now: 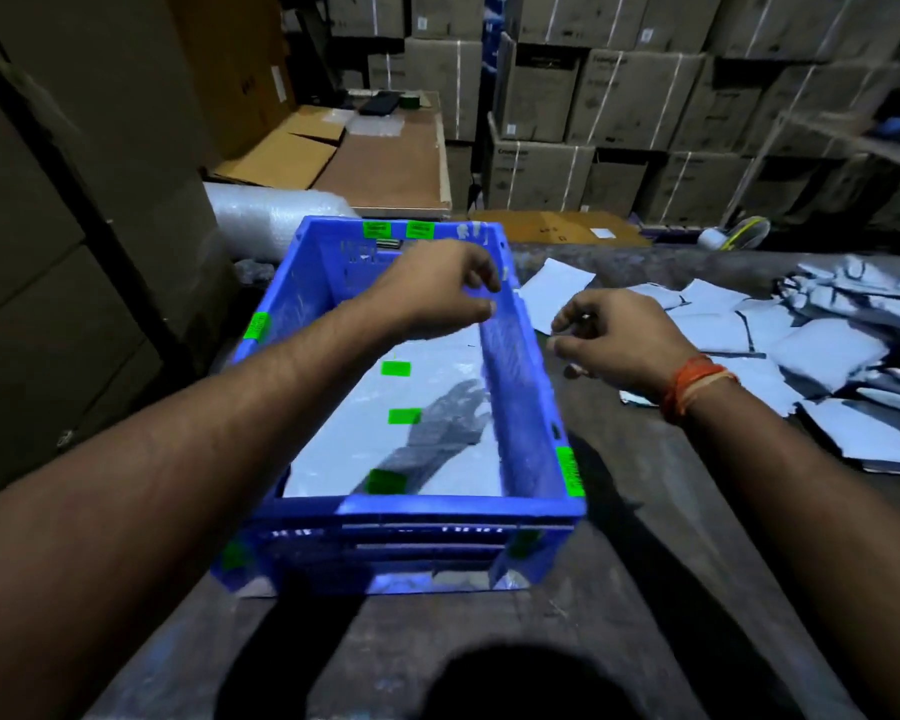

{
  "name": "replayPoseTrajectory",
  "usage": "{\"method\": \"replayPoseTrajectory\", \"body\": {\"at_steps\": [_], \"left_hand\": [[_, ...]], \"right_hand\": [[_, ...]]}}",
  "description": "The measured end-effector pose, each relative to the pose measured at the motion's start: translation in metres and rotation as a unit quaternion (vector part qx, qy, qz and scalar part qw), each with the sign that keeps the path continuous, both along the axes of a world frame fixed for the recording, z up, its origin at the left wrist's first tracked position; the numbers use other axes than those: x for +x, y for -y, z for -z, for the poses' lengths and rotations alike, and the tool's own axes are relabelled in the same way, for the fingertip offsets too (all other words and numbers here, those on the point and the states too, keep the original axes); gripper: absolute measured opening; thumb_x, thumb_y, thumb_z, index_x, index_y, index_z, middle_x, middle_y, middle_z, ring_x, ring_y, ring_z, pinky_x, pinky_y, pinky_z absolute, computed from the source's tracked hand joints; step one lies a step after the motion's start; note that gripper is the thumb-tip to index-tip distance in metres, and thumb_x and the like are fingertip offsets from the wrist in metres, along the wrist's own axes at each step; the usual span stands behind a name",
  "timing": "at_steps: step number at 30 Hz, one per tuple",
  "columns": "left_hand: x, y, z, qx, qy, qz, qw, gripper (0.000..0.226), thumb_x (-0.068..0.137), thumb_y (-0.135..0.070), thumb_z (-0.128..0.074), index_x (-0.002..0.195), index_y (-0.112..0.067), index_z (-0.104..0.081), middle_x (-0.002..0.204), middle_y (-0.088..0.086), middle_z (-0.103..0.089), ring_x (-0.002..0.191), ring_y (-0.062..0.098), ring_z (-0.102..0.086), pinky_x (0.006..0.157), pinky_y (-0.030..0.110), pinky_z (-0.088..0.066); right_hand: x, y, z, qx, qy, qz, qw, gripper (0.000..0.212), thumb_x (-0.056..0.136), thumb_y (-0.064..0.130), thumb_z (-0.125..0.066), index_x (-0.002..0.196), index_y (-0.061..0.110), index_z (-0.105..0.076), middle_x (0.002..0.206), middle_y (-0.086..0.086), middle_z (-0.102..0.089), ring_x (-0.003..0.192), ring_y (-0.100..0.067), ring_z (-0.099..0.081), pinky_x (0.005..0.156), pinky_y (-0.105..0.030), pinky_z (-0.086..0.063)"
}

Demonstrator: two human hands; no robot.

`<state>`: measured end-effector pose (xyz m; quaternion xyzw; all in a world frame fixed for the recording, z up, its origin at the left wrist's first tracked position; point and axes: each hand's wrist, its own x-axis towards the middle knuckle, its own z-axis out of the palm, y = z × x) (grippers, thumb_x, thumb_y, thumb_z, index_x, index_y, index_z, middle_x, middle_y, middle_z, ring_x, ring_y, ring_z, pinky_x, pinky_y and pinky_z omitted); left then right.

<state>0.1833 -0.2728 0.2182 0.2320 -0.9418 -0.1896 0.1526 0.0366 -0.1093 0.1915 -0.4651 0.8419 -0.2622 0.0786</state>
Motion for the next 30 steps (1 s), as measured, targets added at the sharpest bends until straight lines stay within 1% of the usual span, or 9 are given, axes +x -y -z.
{"method": "replayPoseTrajectory", "body": {"at_steps": [4,8,11,18,20,22,26,28,30], "left_hand": [[-0.060,-0.034,-0.003,0.031,0.002,0.040,0.999,0.019,0.087,-0.021,-0.071,0.105,-0.023,-0.074,0.102,-0.004,-0.075,0.086,0.008,-0.067,0.070,0.014,-0.047],[-0.128,-0.072,0.009,0.044,0.043,0.060,0.996,0.021,0.085,-0.021,-0.074,0.106,-0.022,-0.075,0.102,0.001,-0.075,0.094,0.016,-0.070,0.085,0.029,-0.055],[-0.179,-0.100,0.020,0.008,0.085,0.070,0.994,0.022,0.085,-0.024,-0.073,0.106,-0.025,-0.075,0.104,-0.001,-0.073,0.099,0.016,-0.067,0.089,0.030,-0.052],[-0.263,-0.148,0.065,0.034,0.136,0.029,0.990,0.019,0.084,-0.028,-0.075,0.103,-0.027,-0.076,0.101,0.000,-0.073,0.096,0.016,-0.067,0.086,0.035,-0.054],[-0.276,-0.157,0.079,0.038,0.146,0.011,0.989,0.019,0.084,-0.031,-0.075,0.102,-0.031,-0.075,0.105,-0.004,-0.072,0.101,0.013,-0.066,0.089,0.034,-0.054],[-0.286,-0.164,0.098,0.034,0.145,-0.008,0.989,0.026,0.084,-0.033,-0.076,0.110,-0.030,-0.072,0.115,-0.003,-0.069,0.108,0.015,-0.065,0.091,0.031,-0.051],[-0.301,-0.174,0.157,0.021,0.136,-0.076,0.988,0.056,0.086,-0.035,-0.071,0.139,-0.025,-0.054,0.133,0.013,-0.052,0.126,0.031,-0.049,0.100,0.034,-0.042],[-0.300,-0.173,0.190,0.041,0.168,-0.111,0.979,0.075,0.082,-0.023,-0.072,0.150,-0.027,-0.040,0.146,0.018,-0.035,0.135,0.039,-0.038,0.110,0.038,-0.037],[-0.302,-0.173,0.211,0.103,0.133,-0.144,0.975,0.077,0.083,-0.011,-0.069,0.151,-0.027,-0.037,0.152,0.017,-0.028,0.137,0.042,-0.036,0.113,0.043,-0.038]], "right_hand": [[-0.058,-0.034,0.015,0.026,-0.007,0.030,0.999,0.006,0.085,0.020,-0.073,0.090,0.018,-0.071,0.064,0.004,-0.072,0.057,-0.001,-0.066,0.061,-0.017,-0.047],[-0.118,-0.073,0.030,0.029,0.021,0.046,0.998,0.006,0.083,0.023,-0.073,0.088,0.021,-0.071,0.062,0.006,-0.071,0.058,0.000,-0.067,0.060,-0.021,-0.046],[-0.166,-0.102,0.039,0.031,0.023,0.045,0.998,0.007,0.083,0.024,-0.073,0.088,0.021,-0.071,0.065,0.002,-0.073,0.063,-0.005,-0.069,0.065,-0.023,-0.049],[-0.265,-0.153,0.069,0.051,0.020,0.029,0.998,0.010,0.079,0.024,-0.075,0.089,0.021,-0.074,0.081,-0.002,-0.074,0.082,-0.018,-0.070,0.080,-0.027,-0.052],[-0.288,-0.158,0.083,0.057,0.002,0.017,0.998,0.019,0.079,0.024,-0.075,0.098,0.021,-0.074,0.090,-0.004,-0.075,0.090,-0.020,-0.069,0.081,-0.026,-0.048],[-0.307,-0.158,0.101,0.078,-0.049,-0.012,0.996,0.044,0.078,0.029,-0.077,0.119,0.020,-0.066,0.108,-0.009,-0.071,0.104,-0.026,-0.064,0.090,-0.030,-0.047],[-0.336,-0.155,0.148,0.183,-0.177,-0.077,0.964,0.092,0.073,0.036,-0.079,0.152,0.024,-0.032,0.150,-0.014,-0.037,0.135,-0.037,-0.036,0.106,-0.049,-0.043],[-0.343,-0.154,0.172,0.226,-0.216,-0.094,0.945,0.096,0.075,0.027,-0.074,0.155,0.026,-0.021,0.158,-0.014,-0.022,0.142,-0.040,-0.025,0.108,-0.054,-0.040],[-0.348,-0.155,0.189,0.235,-0.219,-0.091,0.943,0.090,0.080,0.012,-0.066,0.155,0.024,-0.017,0.161,-0.015,-0.014,0.146,-0.041,-0.017,0.107,-0.056,-0.040]]}}
